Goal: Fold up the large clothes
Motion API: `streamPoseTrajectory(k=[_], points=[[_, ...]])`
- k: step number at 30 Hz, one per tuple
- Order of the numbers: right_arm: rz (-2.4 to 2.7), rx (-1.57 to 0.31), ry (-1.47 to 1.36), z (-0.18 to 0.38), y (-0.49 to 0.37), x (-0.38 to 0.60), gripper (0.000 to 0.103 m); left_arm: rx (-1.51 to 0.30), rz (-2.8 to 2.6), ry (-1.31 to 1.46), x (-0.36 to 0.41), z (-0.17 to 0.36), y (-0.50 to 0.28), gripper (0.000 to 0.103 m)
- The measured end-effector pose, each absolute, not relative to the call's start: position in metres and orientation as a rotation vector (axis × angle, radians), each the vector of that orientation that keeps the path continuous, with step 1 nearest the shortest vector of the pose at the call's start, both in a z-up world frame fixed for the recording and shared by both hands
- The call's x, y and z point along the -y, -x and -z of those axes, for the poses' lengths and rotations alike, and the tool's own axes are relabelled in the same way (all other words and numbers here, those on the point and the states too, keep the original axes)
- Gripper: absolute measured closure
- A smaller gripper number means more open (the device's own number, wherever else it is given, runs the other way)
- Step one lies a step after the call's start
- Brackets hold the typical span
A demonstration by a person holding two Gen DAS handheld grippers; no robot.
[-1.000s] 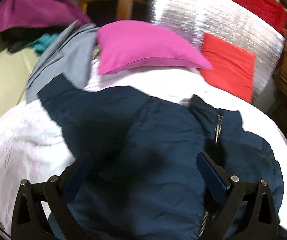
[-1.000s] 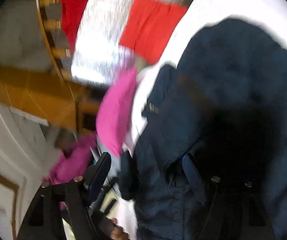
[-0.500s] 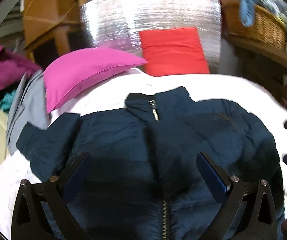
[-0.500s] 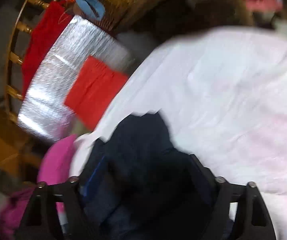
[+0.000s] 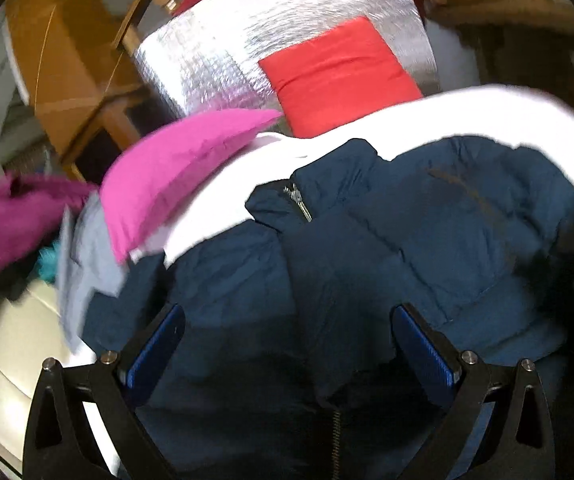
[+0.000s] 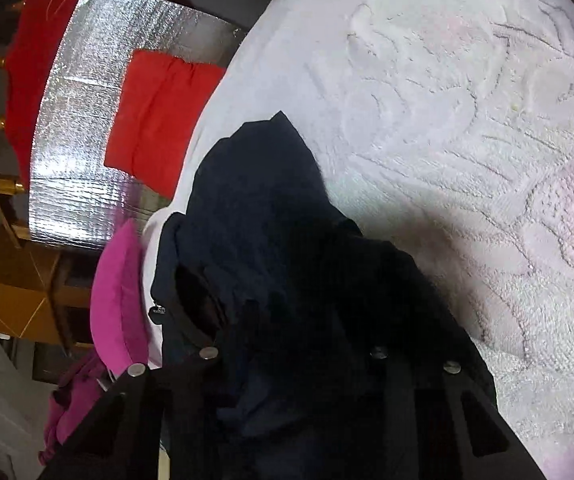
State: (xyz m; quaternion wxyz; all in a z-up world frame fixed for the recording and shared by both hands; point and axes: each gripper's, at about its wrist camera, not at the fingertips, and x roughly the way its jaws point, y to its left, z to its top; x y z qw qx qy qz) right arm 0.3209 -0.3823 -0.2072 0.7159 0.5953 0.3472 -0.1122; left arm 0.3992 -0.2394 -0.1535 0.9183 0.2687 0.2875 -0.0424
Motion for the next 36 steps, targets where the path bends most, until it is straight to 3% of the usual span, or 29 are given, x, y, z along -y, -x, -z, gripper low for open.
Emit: streamPoseTrajectory(k=[6,8,9,10,11,12,15,18,20,21,22,25,31,32,33,34,36], points=[[0.198,-0.769,-1.399,0.213,-0.320,0.390,0.065,-0.608,0.042,-0.654,0.251,0.150,-0.416,0.000],[0.199,-0.774,-1.390,0.213,-0.321,0.388,0.064,-0.605,0.023,-0.681,0.254,0.150,-0.421,0.008],[0.199,-0.774,-1.392,0.214,-0.318,0.390,0.064,-0.611,0.018,-0.686,0.254,0.150,-0.424,0.024],[0.200,-0.775,-1.393,0.214,-0.317,0.390,0.065,-0.632,0.006,-0.693,0.252,0.150,-0.430,0.047],[0.200,-0.779,-1.388,0.214,-0.318,0.390,0.064,-0.661,0.001,-0.680,0.247,0.150,-0.435,0.057],[0.201,-0.783,-1.382,0.214,-0.318,0.390,0.064,-0.696,-0.004,-0.653,0.241,0.149,-0.440,0.065],[0.208,-0.786,-1.362,0.212,-0.322,0.388,0.064,-0.827,-0.010,-0.517,0.209,0.147,-0.459,0.073],[0.212,-0.789,-1.350,0.212,-0.321,0.388,0.064,-0.838,0.044,-0.467,0.195,0.135,-0.452,0.073],[0.214,-0.785,-1.356,0.213,-0.317,0.389,0.064,-0.797,0.111,-0.497,0.206,0.127,-0.437,0.051],[0.213,-0.784,-1.361,0.213,-0.316,0.390,0.064,-0.771,0.143,-0.529,0.216,0.124,-0.430,0.021],[0.212,-0.781,-1.367,0.214,-0.315,0.390,0.064,-0.716,0.171,-0.578,0.231,0.123,-0.418,0.009],[0.204,-0.776,-1.385,0.215,-0.314,0.392,0.064,-0.651,0.231,-0.670,0.265,0.127,-0.405,0.009],[0.189,-0.783,-1.407,0.217,-0.315,0.395,0.064,-0.776,0.239,-0.637,0.280,0.154,-0.439,0.010],[0.190,-0.784,-1.408,0.217,-0.316,0.395,0.064,-0.787,0.244,-0.607,0.277,0.155,-0.445,0.013],[0.191,-0.786,-1.409,0.216,-0.316,0.395,0.064,-0.795,0.253,-0.587,0.276,0.155,-0.449,0.028],[0.192,-0.786,-1.409,0.216,-0.316,0.394,0.064,-0.809,0.268,-0.570,0.274,0.155,-0.451,0.049],[0.197,-0.787,-1.402,0.215,-0.317,0.394,0.063,-0.840,0.313,-0.517,0.271,0.156,-0.455,0.072]])
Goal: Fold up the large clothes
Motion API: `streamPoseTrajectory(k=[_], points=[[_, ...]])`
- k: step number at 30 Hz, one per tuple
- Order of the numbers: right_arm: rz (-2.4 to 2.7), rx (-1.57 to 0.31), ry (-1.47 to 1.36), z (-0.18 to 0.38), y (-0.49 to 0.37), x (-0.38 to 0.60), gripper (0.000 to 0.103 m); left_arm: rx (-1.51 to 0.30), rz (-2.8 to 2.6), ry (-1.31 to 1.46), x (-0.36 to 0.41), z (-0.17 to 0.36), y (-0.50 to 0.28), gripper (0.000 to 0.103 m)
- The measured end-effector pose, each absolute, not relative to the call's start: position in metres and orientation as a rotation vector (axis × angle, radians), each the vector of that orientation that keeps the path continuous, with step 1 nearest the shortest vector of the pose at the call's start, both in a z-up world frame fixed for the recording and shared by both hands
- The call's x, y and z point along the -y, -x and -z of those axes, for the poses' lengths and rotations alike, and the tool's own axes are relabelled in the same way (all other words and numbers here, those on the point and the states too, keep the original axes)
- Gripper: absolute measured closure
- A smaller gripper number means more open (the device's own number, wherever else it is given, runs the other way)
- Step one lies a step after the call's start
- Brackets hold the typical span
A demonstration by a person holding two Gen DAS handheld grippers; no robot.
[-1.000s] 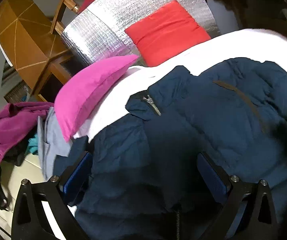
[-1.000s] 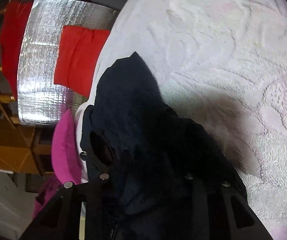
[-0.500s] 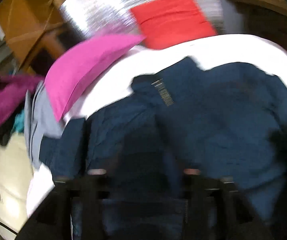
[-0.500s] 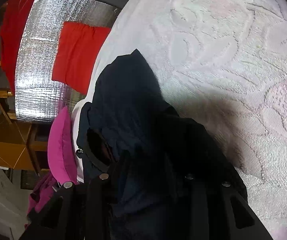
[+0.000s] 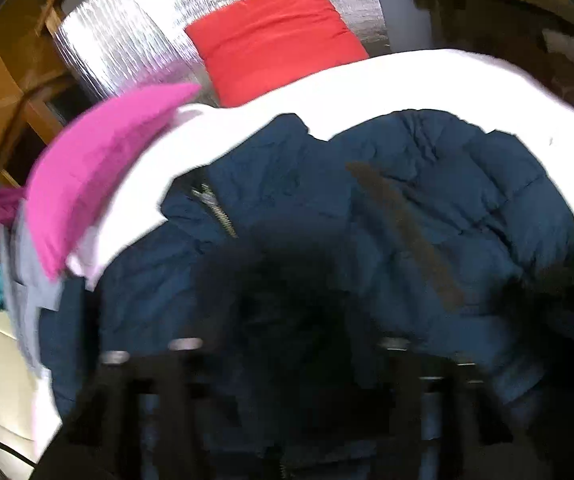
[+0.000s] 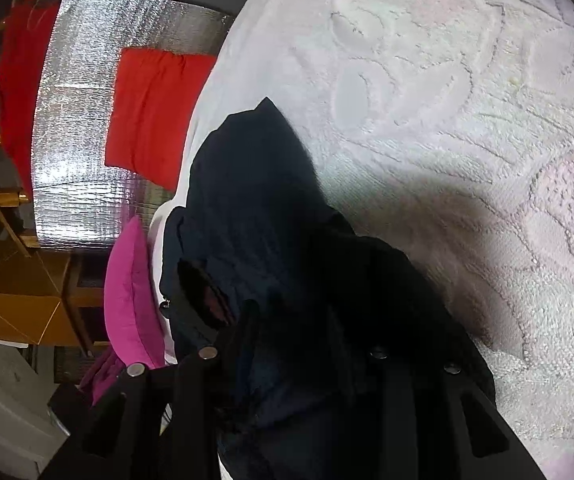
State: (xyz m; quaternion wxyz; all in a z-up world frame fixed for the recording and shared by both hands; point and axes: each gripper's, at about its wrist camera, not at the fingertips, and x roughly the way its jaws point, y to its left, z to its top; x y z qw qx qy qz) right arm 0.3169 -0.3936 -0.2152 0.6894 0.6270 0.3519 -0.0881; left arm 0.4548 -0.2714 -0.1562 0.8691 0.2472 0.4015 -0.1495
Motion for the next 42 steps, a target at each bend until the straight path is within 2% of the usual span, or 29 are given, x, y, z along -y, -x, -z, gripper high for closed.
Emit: streamPoseTrajectory(k=[1,3,8,17,18,20,21,22,24,28,31,32,33,34,35,36,37,39,42], points=[[0.199,-0.787,-1.394,0.214,-0.317,0.393,0.061,-0.838,0.321,-0.498,0.270,0.156,-0.455,0.081],[0.203,-0.791,-1.363,0.210,-0.319,0.390,0.059,-0.834,0.339,-0.460,0.264,0.154,-0.456,0.087],[0.212,-0.797,-1.306,0.205,-0.321,0.386,0.054,-0.812,0.321,-0.298,0.220,0.134,-0.456,0.095],[0.222,-0.792,-1.277,0.201,-0.323,0.384,0.048,-0.773,0.167,-0.241,0.133,0.110,-0.457,0.097],[0.225,-0.789,-1.280,0.201,-0.323,0.383,0.048,-0.765,0.187,-0.270,0.137,0.108,-0.452,0.094],[0.233,-0.783,-1.287,0.201,-0.323,0.382,0.047,-0.779,0.247,-0.291,0.153,0.109,-0.446,0.064],[0.236,-0.781,-1.286,0.200,-0.322,0.382,0.047,-0.781,0.289,-0.302,0.165,0.110,-0.443,0.031],[0.238,-0.780,-1.285,0.200,-0.322,0.381,0.047,-0.758,0.309,-0.317,0.178,0.110,-0.438,0.013],[0.238,-0.778,-1.288,0.200,-0.322,0.381,0.047,-0.727,0.321,-0.350,0.204,0.114,-0.435,0.012],[0.228,-0.774,-1.317,0.202,-0.321,0.384,0.046,-0.808,0.378,-0.431,0.257,0.141,-0.450,0.012],[0.217,-0.770,-1.328,0.203,-0.322,0.386,0.043,-0.867,0.356,-0.442,0.269,0.163,-0.469,0.012],[0.215,-0.770,-1.325,0.203,-0.322,0.385,0.042,-0.872,0.357,-0.430,0.270,0.166,-0.472,0.013],[0.213,-0.770,-1.323,0.202,-0.323,0.385,0.041,-0.872,0.358,-0.415,0.268,0.167,-0.472,0.021],[0.211,-0.769,-1.322,0.202,-0.324,0.385,0.039,-0.872,0.366,-0.392,0.267,0.168,-0.474,0.041],[0.209,-0.769,-1.321,0.201,-0.324,0.384,0.038,-0.876,0.377,-0.361,0.263,0.168,-0.477,0.054],[0.209,-0.768,-1.321,0.201,-0.324,0.384,0.037,-0.878,0.381,-0.347,0.260,0.168,-0.481,0.074],[0.209,-0.768,-1.320,0.201,-0.324,0.384,0.037,-0.884,0.387,-0.334,0.256,0.167,-0.483,0.085],[0.206,-0.767,-1.322,0.201,-0.324,0.384,0.037,-0.891,0.405,-0.288,0.247,0.164,-0.487,0.092],[0.202,-0.767,-1.323,0.201,-0.323,0.385,0.037,-0.892,0.399,-0.199,0.223,0.151,-0.490,0.093]])
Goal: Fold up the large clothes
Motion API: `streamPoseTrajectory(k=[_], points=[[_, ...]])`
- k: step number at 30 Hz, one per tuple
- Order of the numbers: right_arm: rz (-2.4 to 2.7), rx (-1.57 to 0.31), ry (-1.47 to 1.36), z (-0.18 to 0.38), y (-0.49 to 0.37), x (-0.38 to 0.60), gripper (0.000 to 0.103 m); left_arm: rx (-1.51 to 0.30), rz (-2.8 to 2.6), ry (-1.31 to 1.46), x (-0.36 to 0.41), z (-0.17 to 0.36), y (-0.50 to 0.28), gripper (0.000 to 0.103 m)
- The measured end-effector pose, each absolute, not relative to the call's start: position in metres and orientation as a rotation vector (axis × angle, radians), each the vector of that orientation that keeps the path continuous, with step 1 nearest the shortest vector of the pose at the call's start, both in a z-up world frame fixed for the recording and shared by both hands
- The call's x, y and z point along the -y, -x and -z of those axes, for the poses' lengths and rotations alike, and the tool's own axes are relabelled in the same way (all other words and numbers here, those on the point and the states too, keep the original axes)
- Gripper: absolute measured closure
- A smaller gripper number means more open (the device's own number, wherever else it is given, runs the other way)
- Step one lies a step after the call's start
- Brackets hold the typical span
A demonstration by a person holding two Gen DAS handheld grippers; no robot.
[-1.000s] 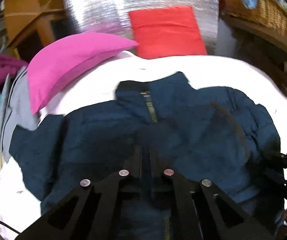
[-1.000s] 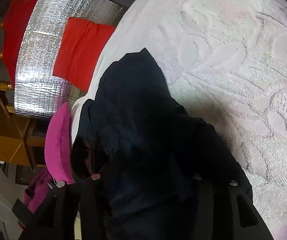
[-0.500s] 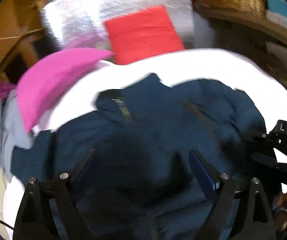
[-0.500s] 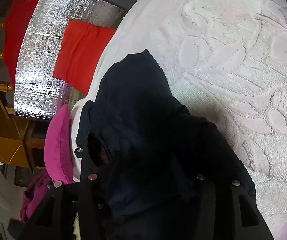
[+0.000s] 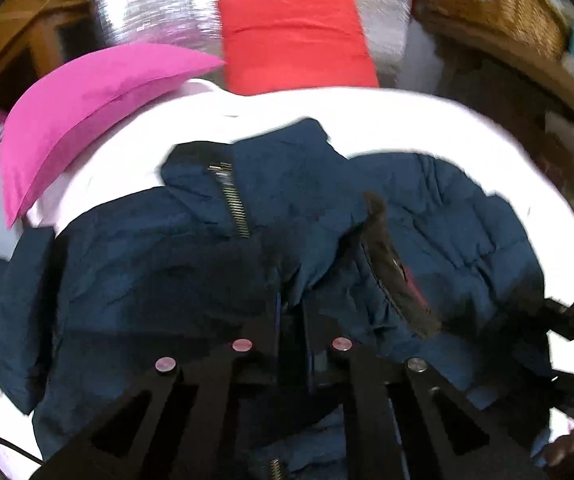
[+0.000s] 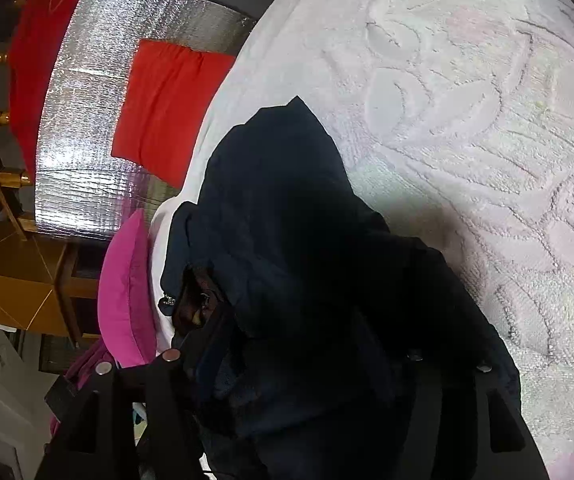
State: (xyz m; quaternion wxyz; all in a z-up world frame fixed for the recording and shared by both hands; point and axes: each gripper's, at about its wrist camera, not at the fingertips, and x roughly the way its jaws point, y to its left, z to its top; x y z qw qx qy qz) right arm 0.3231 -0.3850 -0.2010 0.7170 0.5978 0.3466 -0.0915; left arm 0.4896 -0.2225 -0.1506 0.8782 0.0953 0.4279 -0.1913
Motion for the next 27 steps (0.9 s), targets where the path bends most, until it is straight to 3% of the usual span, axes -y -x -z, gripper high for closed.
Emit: streamPoseTrajectory(k=[6,15,17,18,20,21,26,27], points=[[0.229,-0.806,-1.187,0.189,-0.331,0.372,0.034,-0.903,0.404,-0.005,0.149,0.130,-0.482,0.093],[0.266,-0.860,-1.017,0.178,-0.343,0.354,0.032,-0.980,0.313,0.211,0.042,0.145,-0.469,0.091],[0.269,-0.867,-0.998,0.177,-0.344,0.353,0.032,-1.008,0.309,0.275,0.025,0.150,-0.465,0.080],[0.270,-0.869,-0.992,0.177,-0.344,0.354,0.032,-1.017,0.305,0.304,0.018,0.151,-0.464,0.065],[0.270,-0.879,-0.978,0.176,-0.344,0.353,0.032,-1.017,0.281,0.375,0.003,0.151,-0.458,0.046],[0.269,-0.882,-0.972,0.176,-0.344,0.353,0.032,-1.015,0.275,0.395,-0.001,0.151,-0.454,0.043],[0.270,-0.892,-0.949,0.176,-0.345,0.352,0.032,-1.008,0.216,0.414,-0.004,0.158,-0.453,0.045],[0.271,-0.890,-0.950,0.176,-0.345,0.352,0.032,-1.001,0.198,0.397,0.000,0.160,-0.454,0.055]])
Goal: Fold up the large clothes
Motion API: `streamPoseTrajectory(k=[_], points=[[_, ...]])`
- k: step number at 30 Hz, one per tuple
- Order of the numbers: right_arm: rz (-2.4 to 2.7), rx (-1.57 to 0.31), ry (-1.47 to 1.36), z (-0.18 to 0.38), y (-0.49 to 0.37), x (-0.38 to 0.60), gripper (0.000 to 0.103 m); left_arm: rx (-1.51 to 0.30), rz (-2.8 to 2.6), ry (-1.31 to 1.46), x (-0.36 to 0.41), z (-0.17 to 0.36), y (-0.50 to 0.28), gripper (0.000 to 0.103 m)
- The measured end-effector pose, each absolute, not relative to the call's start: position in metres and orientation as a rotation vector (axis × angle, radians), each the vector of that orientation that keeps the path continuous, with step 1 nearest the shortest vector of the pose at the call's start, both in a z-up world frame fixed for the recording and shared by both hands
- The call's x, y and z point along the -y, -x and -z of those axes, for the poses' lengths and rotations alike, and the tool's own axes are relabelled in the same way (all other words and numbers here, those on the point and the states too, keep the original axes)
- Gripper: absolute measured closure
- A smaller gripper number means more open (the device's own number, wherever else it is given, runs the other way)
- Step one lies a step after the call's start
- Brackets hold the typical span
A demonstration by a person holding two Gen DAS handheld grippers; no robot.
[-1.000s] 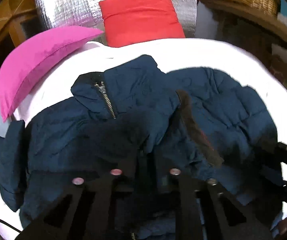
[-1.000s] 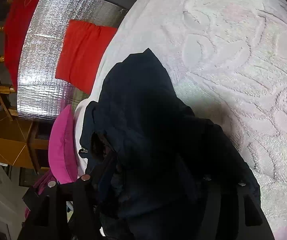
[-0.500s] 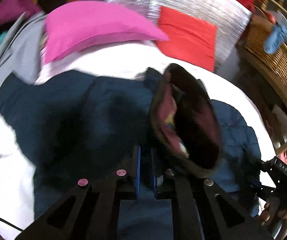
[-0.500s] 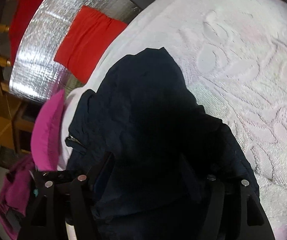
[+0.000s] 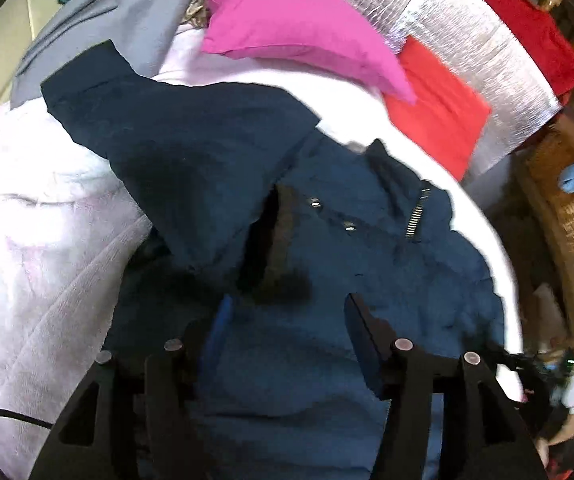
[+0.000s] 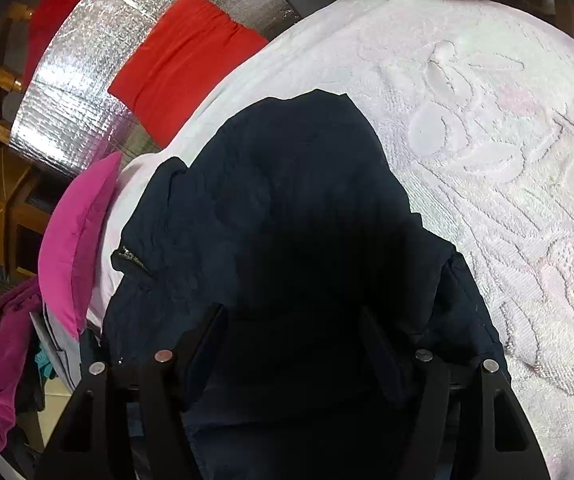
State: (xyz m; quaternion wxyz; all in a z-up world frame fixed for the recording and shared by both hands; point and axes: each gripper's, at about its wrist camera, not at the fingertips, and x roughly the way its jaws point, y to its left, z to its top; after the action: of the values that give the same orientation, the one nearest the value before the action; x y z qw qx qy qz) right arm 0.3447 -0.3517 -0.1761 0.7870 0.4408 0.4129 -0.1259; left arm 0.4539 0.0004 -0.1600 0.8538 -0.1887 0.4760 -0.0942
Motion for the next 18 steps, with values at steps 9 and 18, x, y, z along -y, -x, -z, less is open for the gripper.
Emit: streamPoseTrajectory(k=[9,18], points=[[0.289,-0.859,-0.887,0.162,-0.343,0.346,0.040,-0.973,0.067,0.180,0.023,0.179,-0.464,0.084],[0.314,-0.920,-0.722,0.161,-0.353,0.330,0.041,-0.993,0.089,0.158,0.020,0.178,-0.468,0.083]])
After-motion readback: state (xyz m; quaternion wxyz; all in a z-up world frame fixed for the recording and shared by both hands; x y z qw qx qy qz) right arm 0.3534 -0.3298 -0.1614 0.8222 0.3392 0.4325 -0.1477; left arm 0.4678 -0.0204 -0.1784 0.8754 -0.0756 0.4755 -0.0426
